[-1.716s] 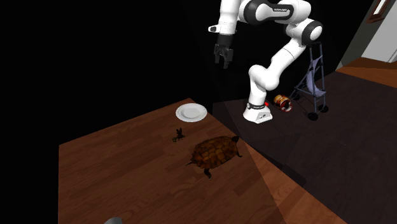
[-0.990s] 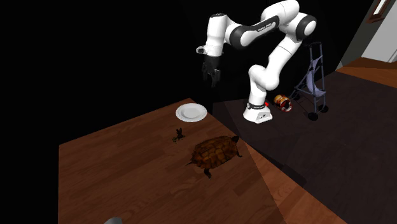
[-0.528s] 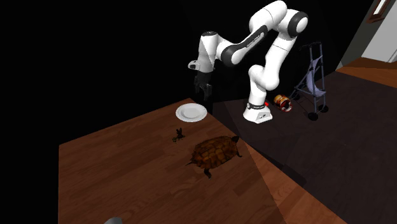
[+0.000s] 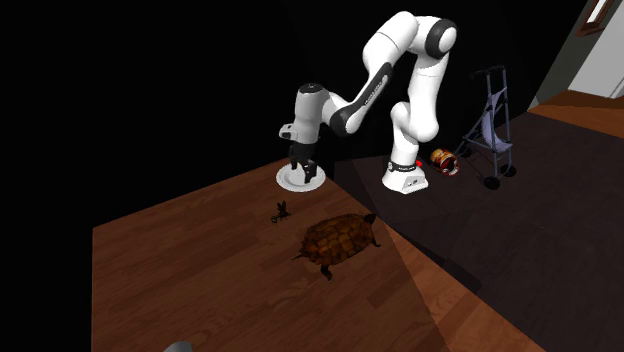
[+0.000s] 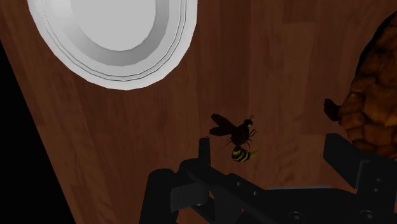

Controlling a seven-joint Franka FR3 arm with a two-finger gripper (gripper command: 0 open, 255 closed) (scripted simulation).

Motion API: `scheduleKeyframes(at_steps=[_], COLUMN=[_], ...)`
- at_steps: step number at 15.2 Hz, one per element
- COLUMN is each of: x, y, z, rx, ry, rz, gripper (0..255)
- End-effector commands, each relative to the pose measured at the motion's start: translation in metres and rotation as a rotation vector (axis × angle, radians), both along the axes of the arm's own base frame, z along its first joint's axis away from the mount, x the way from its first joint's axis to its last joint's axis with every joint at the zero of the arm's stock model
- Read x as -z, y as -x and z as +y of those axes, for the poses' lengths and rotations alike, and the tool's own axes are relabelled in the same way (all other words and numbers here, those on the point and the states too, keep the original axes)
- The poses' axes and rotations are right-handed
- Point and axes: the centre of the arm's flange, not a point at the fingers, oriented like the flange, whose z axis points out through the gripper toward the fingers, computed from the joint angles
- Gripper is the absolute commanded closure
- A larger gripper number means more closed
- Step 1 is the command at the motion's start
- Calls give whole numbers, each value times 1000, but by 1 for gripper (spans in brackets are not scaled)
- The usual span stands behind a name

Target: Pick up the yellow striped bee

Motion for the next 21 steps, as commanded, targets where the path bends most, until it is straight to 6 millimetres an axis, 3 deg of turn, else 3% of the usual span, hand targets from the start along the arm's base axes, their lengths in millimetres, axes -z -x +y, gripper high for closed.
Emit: scheduleKeyframes(at_steps=[1,12,21], x=[18,130,170], y=[-15,-96,-96], z=[5,41,41], rx=[-17,-104,-104], ry=[7,47,47], rz=[-5,-24,-24], gripper=[0,0,0])
